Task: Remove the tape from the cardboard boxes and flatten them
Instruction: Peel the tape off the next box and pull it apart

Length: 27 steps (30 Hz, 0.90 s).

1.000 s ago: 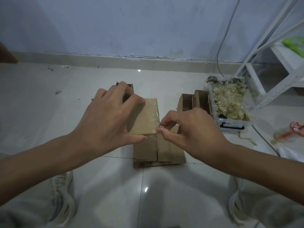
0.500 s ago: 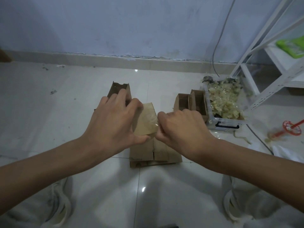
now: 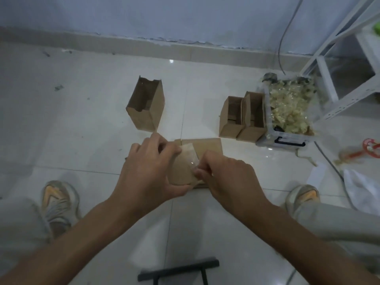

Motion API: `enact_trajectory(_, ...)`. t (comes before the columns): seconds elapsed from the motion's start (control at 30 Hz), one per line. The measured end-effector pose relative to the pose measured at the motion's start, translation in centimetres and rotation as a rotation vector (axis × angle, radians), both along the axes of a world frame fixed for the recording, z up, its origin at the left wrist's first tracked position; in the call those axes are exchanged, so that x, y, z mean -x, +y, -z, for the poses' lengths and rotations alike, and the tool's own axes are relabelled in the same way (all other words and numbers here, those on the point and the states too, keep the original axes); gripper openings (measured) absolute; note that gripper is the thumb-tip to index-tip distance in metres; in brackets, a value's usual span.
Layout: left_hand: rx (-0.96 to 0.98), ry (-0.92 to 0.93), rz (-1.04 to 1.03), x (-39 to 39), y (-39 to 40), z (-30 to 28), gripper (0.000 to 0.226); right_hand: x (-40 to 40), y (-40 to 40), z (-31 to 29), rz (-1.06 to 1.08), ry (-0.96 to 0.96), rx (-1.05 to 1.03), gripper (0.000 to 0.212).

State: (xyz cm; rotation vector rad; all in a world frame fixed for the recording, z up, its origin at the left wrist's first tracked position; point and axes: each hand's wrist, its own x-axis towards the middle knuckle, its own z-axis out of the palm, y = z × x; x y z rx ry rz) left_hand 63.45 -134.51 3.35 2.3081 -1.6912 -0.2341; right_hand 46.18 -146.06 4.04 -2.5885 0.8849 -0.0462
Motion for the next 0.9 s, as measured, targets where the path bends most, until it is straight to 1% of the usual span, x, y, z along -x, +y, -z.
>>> enact_trajectory(0.07,-0.008,0.006,0.0,0.1,-0.6,0.3,0.082,0.3,0.0,1.1,-0.058,0.018,0.17,0.021)
enact_trajectory(0.13,0.01,-0.009,0.008,0.2,-1.2,0.4,0.082,0.7,-0.2,1.6,-0.079,-0.009,0.216,0.025)
enact_trajectory(0.17,0.02,-0.015,0.005,0.3,-1.4,0.5,0.082,0.8,-0.4,1.9,-0.064,-0.021,0.202,0.024)
enact_trajectory(0.2,0.026,-0.018,-0.001,0.4,-1.4,0.5,0.083,0.8,-0.5,1.9,-0.025,-0.034,0.168,0.02)
enact_trajectory(0.27,0.034,-0.01,-0.017,0.6,-1.4,0.7,0.085,0.7,-0.4,1.9,0.066,-0.039,0.006,0.026)
enact_trajectory(0.3,0.04,-0.006,-0.019,0.8,-1.4,0.7,0.086,0.8,-0.2,2.1,0.113,-0.079,-0.085,0.03)
enact_trajectory(0.37,0.049,0.001,-0.016,1.1,-1.4,0.7,0.085,0.9,-0.1,2.1,0.214,-0.189,-0.255,0.03)
enact_trajectory(0.43,0.052,0.019,-0.021,1.1,-1.4,0.8,0.084,1.2,-0.3,2.3,0.262,-0.244,-0.321,0.027)
enact_trajectory(0.5,0.057,0.027,-0.017,1.1,-1.2,1.0,0.085,1.6,-0.4,2.5,0.256,-0.259,-0.362,0.025)
enact_trajectory(0.6,0.059,0.014,-0.009,1.4,-0.9,1.1,0.083,2.1,0.1,2.4,0.263,-0.328,-0.457,0.031)
enact_trajectory(0.67,0.053,-0.01,0.005,1.7,-0.8,1.2,0.081,2.2,0.5,2.0,0.252,-0.29,-0.456,0.038)
enact_trajectory(0.77,0.068,-0.022,0.035,2.0,-0.5,1.3,0.077,1.8,0.4,1.7,0.268,-0.146,-0.352,0.049)
enact_trajectory(0.83,0.084,-0.033,0.048,2.1,-0.4,1.3,0.077,1.6,0.1,1.7,0.301,-0.106,-0.293,0.045)
enact_trajectory(0.9,0.084,-0.055,0.062,2.2,-0.3,1.3,0.079,1.5,-0.1,1.7,0.295,-0.103,-0.237,0.036)
